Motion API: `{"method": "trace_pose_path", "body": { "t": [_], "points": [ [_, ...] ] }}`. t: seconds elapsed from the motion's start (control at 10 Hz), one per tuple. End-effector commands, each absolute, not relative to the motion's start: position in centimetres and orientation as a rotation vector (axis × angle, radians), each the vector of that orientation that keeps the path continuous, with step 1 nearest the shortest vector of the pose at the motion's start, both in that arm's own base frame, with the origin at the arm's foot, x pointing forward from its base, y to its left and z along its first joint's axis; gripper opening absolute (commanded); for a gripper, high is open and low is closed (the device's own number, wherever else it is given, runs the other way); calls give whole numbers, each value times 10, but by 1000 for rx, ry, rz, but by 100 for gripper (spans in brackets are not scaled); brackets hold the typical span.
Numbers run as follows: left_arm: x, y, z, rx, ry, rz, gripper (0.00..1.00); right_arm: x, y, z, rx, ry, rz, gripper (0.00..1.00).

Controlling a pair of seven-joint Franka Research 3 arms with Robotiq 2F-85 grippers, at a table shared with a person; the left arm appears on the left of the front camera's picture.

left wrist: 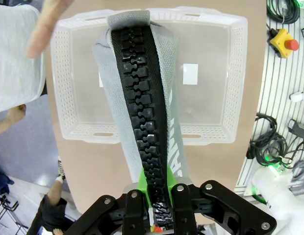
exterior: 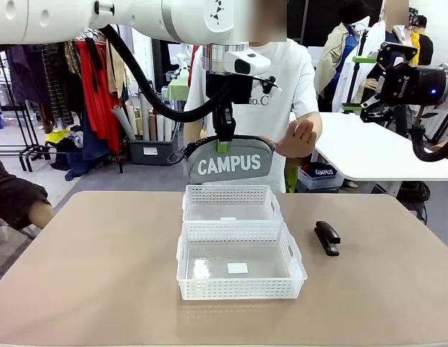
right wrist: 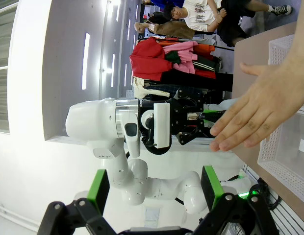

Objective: Distribute items into two baskets.
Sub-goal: Place the picked Pencil pouch into the Organizing basket as instructed by the person.

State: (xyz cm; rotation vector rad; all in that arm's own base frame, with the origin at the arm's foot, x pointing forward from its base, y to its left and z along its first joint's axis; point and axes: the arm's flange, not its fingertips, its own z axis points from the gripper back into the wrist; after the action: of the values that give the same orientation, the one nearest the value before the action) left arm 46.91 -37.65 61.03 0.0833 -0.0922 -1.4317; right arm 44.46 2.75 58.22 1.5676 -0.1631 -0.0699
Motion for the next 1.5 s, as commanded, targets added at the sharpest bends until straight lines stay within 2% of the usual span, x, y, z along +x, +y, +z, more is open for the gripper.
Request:
{"method": "trace_pose_path", "body": {
  "t": [0.0, 1.4],
  "points": [
    [468, -375, 612, 86, -95, -1430, 0, 444, 27, 584, 1571, -168, -70, 100],
    [468, -375, 612, 86, -95, -1430, 0, 444, 27, 584, 1571, -168, -70, 100]
  ]
}}
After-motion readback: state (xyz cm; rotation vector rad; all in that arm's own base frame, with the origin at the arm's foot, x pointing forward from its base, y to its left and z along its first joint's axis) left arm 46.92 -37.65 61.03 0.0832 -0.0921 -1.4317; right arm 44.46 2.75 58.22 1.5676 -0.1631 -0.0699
